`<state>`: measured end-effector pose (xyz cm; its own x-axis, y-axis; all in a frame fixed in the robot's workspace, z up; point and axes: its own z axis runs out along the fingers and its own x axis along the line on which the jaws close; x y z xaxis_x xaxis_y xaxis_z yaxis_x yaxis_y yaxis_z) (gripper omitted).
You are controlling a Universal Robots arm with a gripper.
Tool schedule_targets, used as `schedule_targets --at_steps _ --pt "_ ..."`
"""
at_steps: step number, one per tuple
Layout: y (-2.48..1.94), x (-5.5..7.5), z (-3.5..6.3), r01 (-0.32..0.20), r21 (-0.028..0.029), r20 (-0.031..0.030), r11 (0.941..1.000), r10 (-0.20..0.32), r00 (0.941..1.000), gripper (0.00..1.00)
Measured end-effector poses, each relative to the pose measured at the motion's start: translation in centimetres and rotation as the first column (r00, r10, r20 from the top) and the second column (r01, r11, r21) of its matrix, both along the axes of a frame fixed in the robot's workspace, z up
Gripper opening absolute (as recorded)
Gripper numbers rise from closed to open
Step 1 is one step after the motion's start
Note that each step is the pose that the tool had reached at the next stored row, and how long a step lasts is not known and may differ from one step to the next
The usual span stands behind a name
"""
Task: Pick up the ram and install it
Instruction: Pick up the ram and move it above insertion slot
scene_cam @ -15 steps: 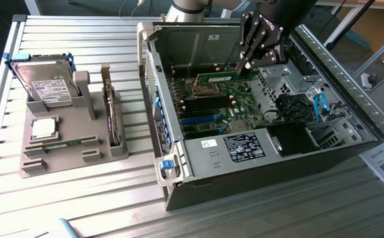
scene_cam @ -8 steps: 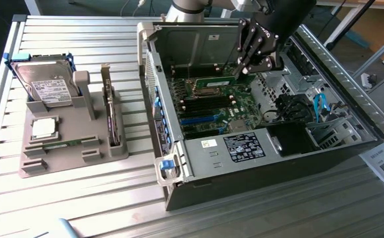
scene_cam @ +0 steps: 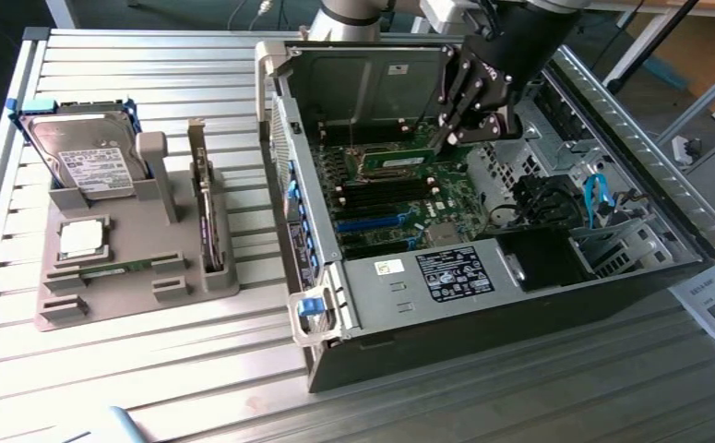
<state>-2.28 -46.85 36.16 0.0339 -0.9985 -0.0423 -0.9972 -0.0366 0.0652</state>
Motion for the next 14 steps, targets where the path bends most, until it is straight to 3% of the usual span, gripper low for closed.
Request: schedule_targets --at_steps 14 --pt "0.02 0.00 -1.13 0.000 0.0000 0.0011 1.0000 0.000 1.0000 0.12"
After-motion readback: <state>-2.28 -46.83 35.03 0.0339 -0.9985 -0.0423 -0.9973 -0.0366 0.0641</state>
